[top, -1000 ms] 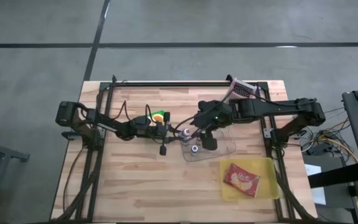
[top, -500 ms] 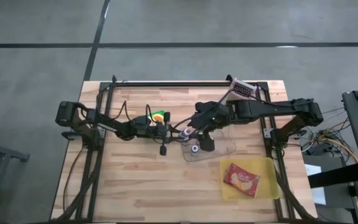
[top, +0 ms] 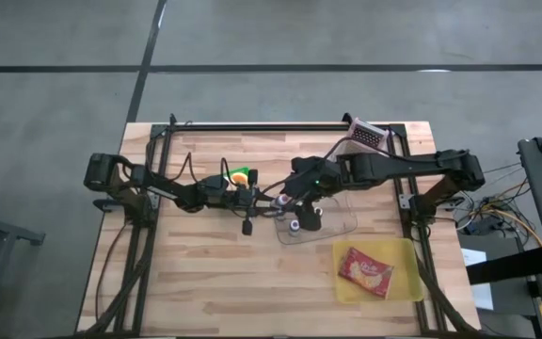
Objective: Pick & Place Food Item
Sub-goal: Put the pink food coloring bottle into the transparent bin
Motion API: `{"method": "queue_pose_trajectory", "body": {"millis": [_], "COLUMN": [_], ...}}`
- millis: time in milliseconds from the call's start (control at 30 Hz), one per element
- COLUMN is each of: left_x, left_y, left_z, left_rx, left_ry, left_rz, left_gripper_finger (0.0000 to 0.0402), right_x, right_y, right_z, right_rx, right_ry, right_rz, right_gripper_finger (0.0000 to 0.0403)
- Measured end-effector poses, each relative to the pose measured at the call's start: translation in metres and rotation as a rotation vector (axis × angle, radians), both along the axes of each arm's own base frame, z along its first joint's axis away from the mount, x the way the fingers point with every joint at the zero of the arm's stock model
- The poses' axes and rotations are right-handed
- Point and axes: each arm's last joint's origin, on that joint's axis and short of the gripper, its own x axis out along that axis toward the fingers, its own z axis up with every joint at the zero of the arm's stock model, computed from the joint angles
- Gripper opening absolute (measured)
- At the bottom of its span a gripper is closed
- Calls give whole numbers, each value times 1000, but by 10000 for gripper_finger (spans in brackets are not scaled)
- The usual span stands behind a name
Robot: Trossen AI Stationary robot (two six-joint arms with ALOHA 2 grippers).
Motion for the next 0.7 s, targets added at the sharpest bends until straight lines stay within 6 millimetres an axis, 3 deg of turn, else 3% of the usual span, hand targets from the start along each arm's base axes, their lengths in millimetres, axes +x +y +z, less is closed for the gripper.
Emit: {"method": "queue_pose_trajectory", "body": {"millis": [300,600,700], "left_x": [0,0,0], "left_y": [0,0,0], "left_z": [0,-2,-3], "left_rx": [-1,0,0], "left_ry": [3,18,22], "left_rz": [-1,-3,-3], "left_gripper_finger": [69,69,69], "right_x": [7,12,14], "right_y": [0,0,0], "right_z": [-6,-16,-19], "right_rx": [-5,-10,-15], "right_ry": [6,42,52], "right_rz": [-5,-2,4], "right_gripper_finger": [222,130,127]}}
